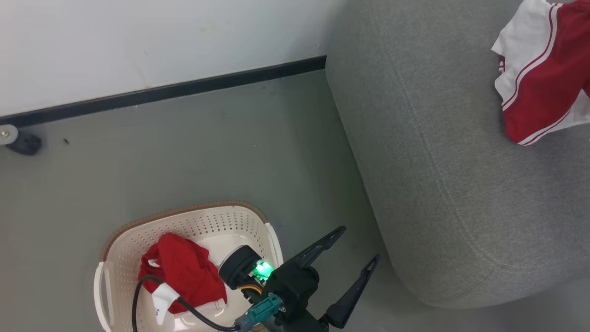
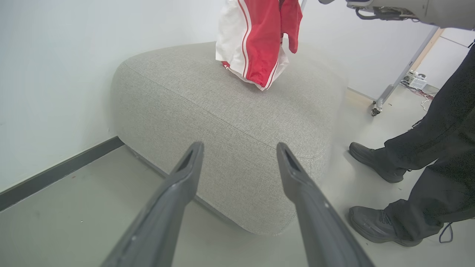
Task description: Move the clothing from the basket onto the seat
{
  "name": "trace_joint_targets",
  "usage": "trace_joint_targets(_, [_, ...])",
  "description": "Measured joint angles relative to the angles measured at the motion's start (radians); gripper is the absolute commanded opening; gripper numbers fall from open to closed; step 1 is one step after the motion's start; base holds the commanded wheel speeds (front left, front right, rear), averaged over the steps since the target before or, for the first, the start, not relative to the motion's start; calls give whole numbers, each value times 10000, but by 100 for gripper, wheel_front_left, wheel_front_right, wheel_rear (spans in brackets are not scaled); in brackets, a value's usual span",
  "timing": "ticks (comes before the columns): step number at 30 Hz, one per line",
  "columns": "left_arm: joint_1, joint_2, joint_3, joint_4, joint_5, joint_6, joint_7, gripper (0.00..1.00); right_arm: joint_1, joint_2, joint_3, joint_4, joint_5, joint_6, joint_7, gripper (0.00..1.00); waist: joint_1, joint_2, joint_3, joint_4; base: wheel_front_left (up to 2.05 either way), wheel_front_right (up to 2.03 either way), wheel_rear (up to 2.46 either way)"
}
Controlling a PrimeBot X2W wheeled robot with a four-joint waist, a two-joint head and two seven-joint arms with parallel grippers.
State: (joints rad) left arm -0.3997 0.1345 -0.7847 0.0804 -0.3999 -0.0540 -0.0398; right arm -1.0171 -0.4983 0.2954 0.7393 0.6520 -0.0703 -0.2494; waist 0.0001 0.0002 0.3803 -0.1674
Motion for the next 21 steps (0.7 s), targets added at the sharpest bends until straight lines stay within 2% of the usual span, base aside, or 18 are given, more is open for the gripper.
trace_joint_targets(9, [-321,-88,-15,-2,244,-81,0,100,-56,-56,-174,702,0,0,-6,0,0,0,721,222,0,0,0])
trace_joint_targets(17, [-534,-17,25,186,244,-171,-31,100,298,477,-207,1618,107,21,-27,0,1,0,1080,242,0,0,0])
trace_joint_targets(21, [-620,-65,-10,332,244,-178,-61,100,496,535,-224,2011,173,90,-27,0,-1,0,1109,219,0,0,0])
